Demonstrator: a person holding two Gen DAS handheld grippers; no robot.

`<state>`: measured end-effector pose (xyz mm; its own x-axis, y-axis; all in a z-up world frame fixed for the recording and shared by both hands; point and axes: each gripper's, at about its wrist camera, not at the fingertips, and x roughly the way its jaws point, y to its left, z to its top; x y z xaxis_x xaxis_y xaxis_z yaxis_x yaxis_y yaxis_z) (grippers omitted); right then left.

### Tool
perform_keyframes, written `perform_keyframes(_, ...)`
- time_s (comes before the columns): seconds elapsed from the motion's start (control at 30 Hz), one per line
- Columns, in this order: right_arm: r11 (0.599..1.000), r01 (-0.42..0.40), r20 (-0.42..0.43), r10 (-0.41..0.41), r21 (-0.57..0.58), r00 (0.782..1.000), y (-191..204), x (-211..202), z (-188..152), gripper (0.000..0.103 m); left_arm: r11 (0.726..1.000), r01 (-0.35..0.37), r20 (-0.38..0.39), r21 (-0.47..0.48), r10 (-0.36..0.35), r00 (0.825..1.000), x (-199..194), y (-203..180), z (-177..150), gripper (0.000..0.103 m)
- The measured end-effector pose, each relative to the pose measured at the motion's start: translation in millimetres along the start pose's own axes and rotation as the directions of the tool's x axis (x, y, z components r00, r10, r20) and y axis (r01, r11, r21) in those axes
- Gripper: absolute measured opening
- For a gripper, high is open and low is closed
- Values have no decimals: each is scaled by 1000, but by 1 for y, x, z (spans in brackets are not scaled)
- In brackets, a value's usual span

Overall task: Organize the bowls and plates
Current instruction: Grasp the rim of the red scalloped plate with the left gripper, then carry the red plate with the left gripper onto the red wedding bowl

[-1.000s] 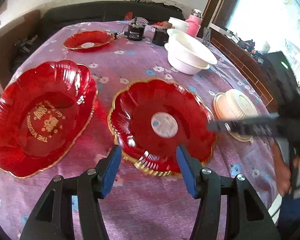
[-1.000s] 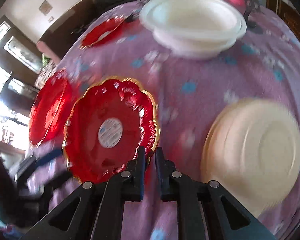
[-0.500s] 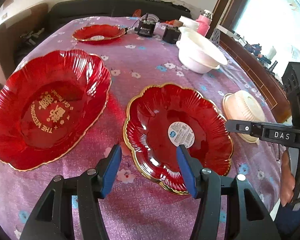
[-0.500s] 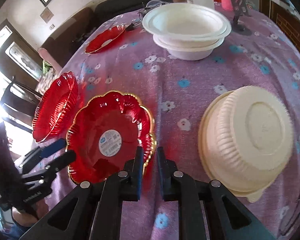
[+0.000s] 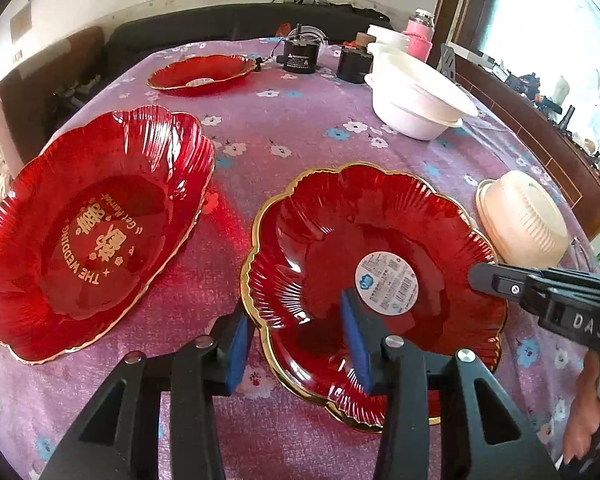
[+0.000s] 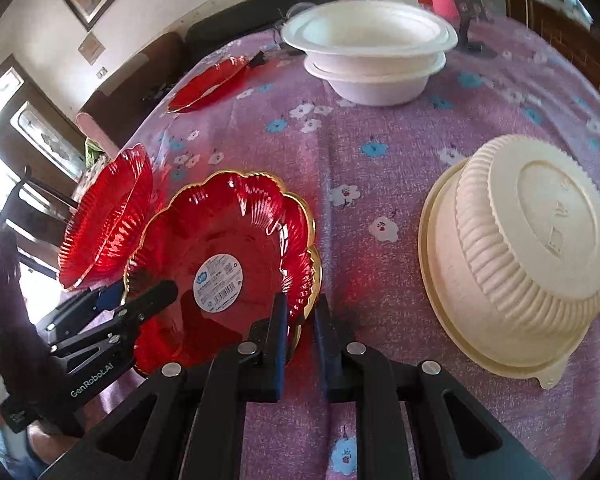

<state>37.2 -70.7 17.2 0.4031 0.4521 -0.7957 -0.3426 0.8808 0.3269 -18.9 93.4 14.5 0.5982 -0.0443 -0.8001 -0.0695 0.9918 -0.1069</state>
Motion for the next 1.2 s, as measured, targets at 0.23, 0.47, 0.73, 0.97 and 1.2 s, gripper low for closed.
perform_keyframes(0.23, 999, 28, 57, -27, -21, 998, 4, 0, -9, 17, 999, -40, 7, 31, 40, 999, 2, -6, 1, 40)
perform_keyframes(0.47, 999, 33, 121, -28, -41, 992, 8, 1, -22, 19, 995, -77, 6, 62, 76, 997, 4, -13, 1, 42)
perform_keyframes(0.73, 996, -77, 135, 71, 41, 988, -9, 0, -22, 18, 992, -102, 6, 80, 102, 995, 6, -16, 2, 46)
perform_keyframes(0.97, 996, -74, 140, 66, 51, 988, -9, 0, -22, 15, 990, -116, 22, 83, 114, 993, 3, -16, 2, 40)
perform_keyframes(1.2, 997, -50, 157, 40, 58, 987, -10, -4, -22, 12, 987, -133, 60, 85, 128, 990, -5, -18, 1, 31)
